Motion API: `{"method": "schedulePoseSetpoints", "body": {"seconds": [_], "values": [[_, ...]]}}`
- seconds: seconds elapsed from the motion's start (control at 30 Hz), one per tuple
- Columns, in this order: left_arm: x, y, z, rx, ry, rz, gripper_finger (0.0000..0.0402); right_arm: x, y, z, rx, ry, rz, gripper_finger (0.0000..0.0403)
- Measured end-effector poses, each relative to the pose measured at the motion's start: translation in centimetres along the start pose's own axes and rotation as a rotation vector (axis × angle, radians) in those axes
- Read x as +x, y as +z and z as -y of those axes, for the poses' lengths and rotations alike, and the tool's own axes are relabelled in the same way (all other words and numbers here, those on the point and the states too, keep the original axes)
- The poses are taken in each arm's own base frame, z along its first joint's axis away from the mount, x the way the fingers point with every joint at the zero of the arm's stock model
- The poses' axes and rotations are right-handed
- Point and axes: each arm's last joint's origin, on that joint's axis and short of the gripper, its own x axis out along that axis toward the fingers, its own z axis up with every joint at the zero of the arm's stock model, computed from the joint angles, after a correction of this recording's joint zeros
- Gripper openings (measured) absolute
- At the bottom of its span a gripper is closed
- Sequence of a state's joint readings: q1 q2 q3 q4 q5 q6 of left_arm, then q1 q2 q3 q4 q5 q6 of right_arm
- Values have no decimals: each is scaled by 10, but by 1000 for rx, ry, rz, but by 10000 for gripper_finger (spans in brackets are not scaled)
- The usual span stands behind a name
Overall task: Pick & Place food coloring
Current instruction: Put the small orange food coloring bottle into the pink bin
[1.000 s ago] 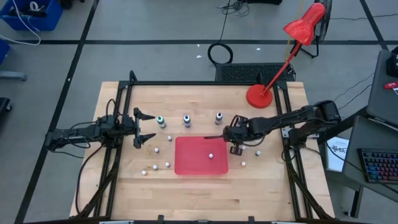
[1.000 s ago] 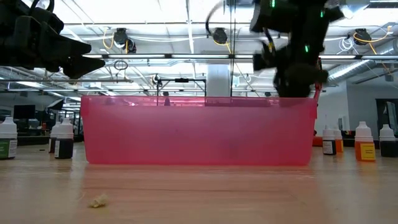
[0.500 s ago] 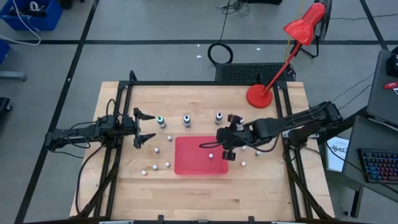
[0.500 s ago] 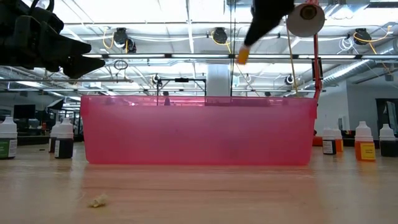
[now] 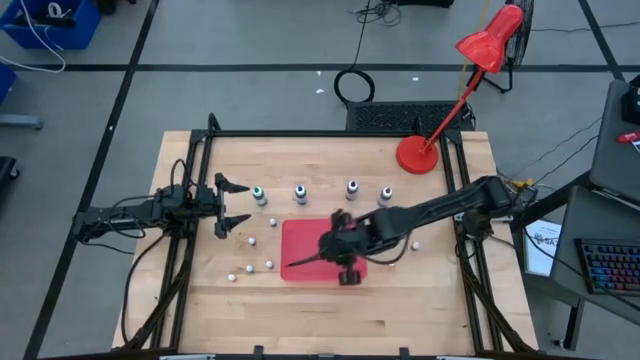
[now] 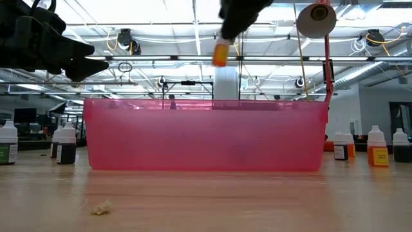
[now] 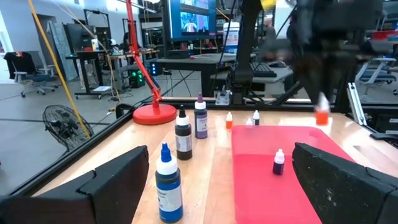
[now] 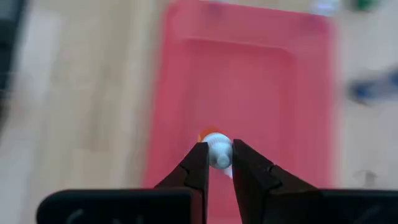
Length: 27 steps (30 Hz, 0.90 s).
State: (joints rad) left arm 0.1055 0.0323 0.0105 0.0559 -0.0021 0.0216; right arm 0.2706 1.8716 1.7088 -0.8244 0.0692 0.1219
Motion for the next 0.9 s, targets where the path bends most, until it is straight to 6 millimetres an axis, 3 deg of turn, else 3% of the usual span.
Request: {"method": "schedulePoseSetpoints", "body": {"seconds": [0.13, 0.33, 0.6, 0.9], "values": [[0, 0, 0, 0, 0, 0, 392, 32, 1, -2, -5, 68, -31, 36], [0, 0, 0, 0, 1, -1, 392, 61, -11, -17, 18, 89, -154, 36], [0, 0, 0, 0, 1, -1, 392, 75, -25, -35, 11, 94, -207, 36], [0, 0, 0, 0, 0, -1, 392, 88, -40, -31, 23, 50, -235, 36]]}}
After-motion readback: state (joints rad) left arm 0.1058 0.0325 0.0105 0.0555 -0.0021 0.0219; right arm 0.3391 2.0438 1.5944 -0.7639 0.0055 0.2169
